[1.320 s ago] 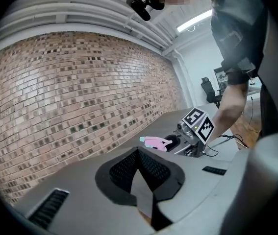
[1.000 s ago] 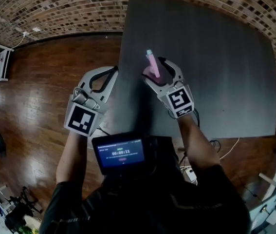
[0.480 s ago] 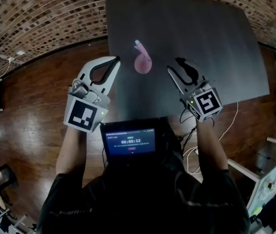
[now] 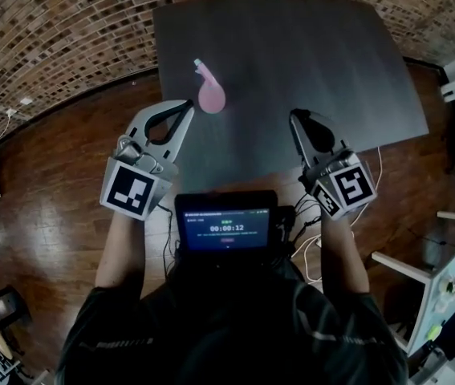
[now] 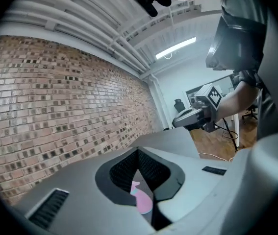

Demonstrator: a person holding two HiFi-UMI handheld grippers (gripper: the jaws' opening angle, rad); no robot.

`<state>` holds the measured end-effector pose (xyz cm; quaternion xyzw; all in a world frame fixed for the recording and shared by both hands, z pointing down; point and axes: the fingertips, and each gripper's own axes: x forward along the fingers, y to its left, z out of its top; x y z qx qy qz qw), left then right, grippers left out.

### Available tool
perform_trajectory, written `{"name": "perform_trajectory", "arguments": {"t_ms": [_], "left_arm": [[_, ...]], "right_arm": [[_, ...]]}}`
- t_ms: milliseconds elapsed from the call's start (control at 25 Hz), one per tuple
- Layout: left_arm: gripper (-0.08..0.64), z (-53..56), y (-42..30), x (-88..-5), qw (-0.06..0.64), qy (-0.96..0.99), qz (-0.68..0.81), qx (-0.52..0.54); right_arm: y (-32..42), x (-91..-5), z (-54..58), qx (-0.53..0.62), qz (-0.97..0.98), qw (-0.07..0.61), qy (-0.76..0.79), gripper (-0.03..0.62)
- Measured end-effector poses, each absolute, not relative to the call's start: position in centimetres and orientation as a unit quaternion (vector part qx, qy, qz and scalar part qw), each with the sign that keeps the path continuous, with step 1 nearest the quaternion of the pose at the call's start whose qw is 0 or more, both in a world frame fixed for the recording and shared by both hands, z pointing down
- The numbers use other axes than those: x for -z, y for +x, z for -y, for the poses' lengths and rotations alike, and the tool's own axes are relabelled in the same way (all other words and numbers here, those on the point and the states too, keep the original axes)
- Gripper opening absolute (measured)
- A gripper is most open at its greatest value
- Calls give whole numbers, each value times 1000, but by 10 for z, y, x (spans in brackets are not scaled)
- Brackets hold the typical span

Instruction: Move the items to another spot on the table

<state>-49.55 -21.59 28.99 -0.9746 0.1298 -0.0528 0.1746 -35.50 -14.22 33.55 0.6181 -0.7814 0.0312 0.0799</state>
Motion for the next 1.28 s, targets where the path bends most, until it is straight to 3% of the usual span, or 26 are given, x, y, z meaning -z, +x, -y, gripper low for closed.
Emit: {"name": "perform_trajectory", "arguments": {"t_ms": [280, 640, 1280], "left_arm": [[-3, 219, -499, -284, 180, -973, -132, 49], [-3, 121, -454, -260, 181, -972, -142, 45], [-3, 100, -490, -236, 185, -974, -130, 16]], "right_arm": [[-373, -312, 146, -19, 779, 64, 623, 2], [-322, -286, 54, -14, 773, 37, 633, -2], [-356, -273, 34, -3, 763, 30, 646, -2]]}}
